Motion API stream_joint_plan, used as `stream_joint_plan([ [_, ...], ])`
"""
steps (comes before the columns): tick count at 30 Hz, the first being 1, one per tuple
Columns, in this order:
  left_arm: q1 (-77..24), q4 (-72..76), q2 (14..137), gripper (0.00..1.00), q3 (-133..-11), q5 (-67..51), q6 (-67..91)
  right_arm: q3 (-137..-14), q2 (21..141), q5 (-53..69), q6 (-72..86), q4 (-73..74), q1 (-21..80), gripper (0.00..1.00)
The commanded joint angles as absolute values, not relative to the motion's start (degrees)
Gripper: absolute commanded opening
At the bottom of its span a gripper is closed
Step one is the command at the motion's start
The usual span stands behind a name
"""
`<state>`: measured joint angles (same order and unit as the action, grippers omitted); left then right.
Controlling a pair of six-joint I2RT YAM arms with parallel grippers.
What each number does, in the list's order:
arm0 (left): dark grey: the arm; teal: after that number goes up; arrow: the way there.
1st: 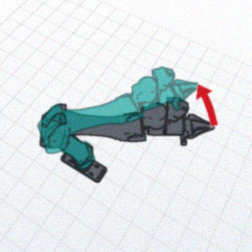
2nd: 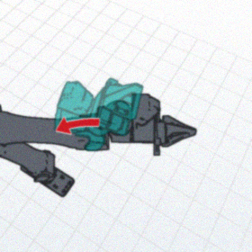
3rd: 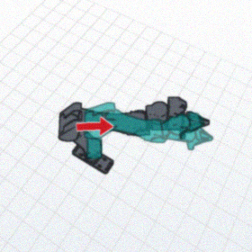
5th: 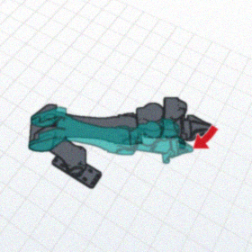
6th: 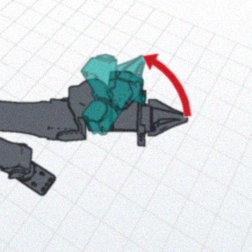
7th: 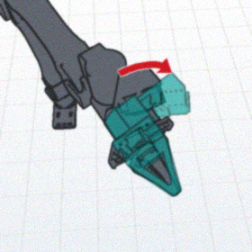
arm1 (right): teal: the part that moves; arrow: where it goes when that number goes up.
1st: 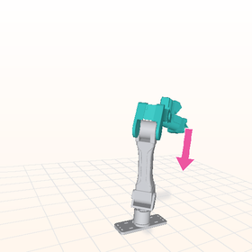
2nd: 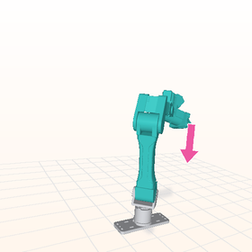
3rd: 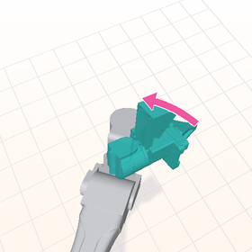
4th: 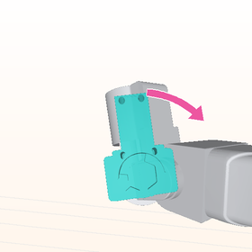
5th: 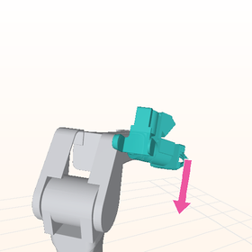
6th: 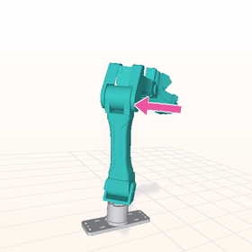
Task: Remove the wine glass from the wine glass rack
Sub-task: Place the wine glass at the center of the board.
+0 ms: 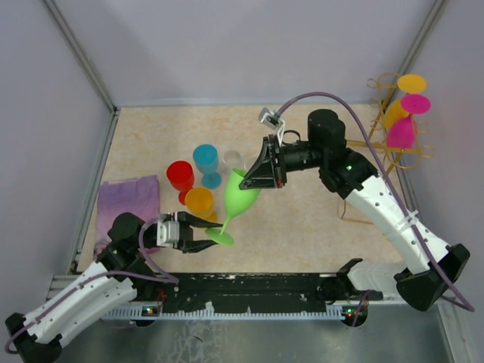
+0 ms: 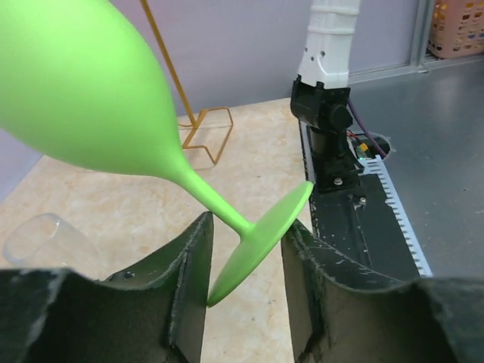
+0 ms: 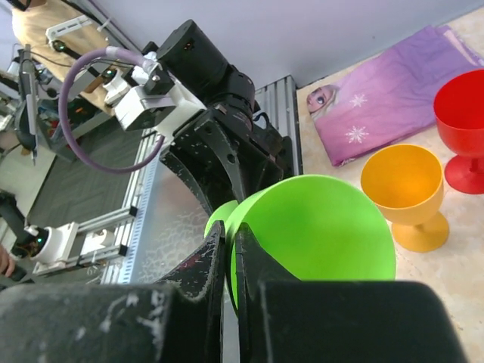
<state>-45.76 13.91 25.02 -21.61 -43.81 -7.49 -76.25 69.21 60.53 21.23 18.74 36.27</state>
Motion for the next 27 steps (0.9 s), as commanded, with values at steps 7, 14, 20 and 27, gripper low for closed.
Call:
stream_joint_plan([
  [7, -45.9, 17.2, 24.6, 0.94, -24.1, -41.8, -4.9, -79.8, 66.2, 50.4, 15.1, 22.4, 37.4, 0.0],
  [14, -45.9, 16.6, 23.4, 1.0, -25.4, -38.0, -4.8, -80.5, 65.6, 41.5, 9.2, 26.9, 41.4, 0.0],
  [20, -45.9, 16.2, 20.5, 1.0, -25.8, -23.1, -1.9, -76.7, 65.3, 26.7, -0.9, 28.7, 48.0, 0.0],
  [27, -45.8, 9.2, 19.7, 1.0, -30.9, 3.3, 13.1, -73.5, 68.3, 20.3, -8.8, 30.0, 49.7, 0.0],
])
